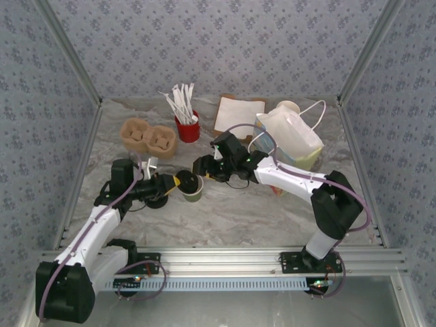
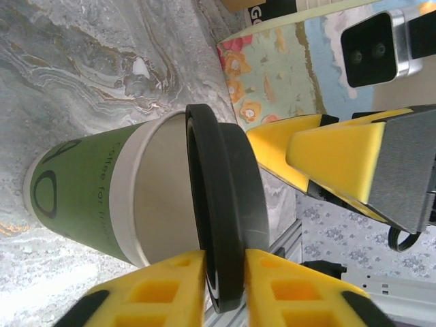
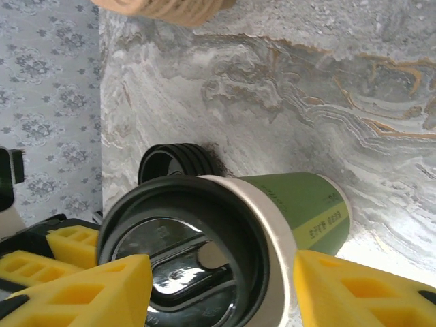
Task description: Pack the takeout coffee
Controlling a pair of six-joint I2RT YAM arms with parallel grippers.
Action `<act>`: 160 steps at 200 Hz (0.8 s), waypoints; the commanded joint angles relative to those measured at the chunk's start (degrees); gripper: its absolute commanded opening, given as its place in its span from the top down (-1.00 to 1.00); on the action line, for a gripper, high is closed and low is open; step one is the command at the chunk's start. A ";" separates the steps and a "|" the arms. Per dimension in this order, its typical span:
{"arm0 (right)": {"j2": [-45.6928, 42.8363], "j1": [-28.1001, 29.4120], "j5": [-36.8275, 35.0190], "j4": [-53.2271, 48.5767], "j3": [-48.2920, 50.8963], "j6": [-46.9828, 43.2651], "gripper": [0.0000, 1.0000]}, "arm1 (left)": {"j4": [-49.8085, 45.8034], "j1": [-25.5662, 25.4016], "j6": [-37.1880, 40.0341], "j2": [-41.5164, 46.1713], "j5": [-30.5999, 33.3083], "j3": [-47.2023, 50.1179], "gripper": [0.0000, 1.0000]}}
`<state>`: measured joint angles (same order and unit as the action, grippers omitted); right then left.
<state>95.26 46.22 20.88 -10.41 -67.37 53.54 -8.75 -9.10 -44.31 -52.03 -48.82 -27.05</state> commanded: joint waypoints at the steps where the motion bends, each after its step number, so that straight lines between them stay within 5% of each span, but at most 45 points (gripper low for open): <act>1: 1.05 0.05 1.04 1.28 1.28 1.25 -0.20 | -1.53 0.33 1.40 -0.30 0.50 -0.37 0.47; 160: 1.22 0.23 3.23 4.68 3.12 2.59 -0.22 | -2.32 0.24 2.15 -1.14 1.96 -0.03 0.34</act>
<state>95.85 46.24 22.87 -6.96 -64.95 54.92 -10.94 -9.10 -42.92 -53.28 -46.89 -27.05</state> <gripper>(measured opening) 0.609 0.324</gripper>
